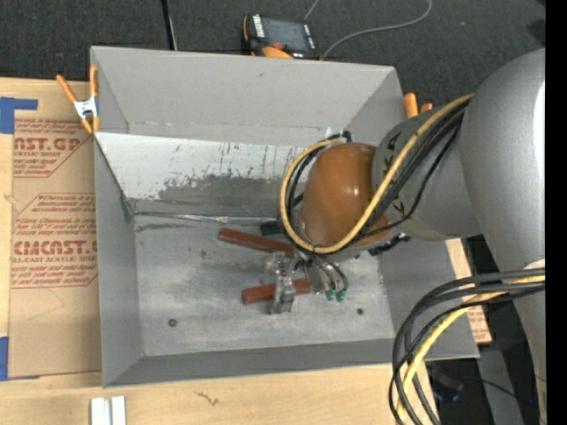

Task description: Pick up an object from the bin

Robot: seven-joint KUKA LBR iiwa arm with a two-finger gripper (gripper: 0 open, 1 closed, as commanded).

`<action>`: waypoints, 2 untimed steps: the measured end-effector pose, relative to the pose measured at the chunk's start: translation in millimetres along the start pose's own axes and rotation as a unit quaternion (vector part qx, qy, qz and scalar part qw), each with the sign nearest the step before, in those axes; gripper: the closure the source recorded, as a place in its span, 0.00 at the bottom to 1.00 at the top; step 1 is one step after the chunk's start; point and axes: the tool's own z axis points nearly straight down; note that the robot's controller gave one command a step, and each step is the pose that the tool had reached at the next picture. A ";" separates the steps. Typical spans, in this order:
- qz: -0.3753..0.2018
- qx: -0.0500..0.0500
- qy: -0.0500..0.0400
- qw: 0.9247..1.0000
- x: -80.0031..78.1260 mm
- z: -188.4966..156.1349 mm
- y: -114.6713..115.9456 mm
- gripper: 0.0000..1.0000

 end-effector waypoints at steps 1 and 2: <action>0.001 0.001 -0.005 1.000 -23.0 -111.9 4.1 1.00; 0.009 0.000 -0.005 1.000 -26.1 -178.2 7.0 1.00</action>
Offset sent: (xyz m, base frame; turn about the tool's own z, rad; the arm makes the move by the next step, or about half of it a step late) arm 0.0198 0.0065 0.1072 -0.0001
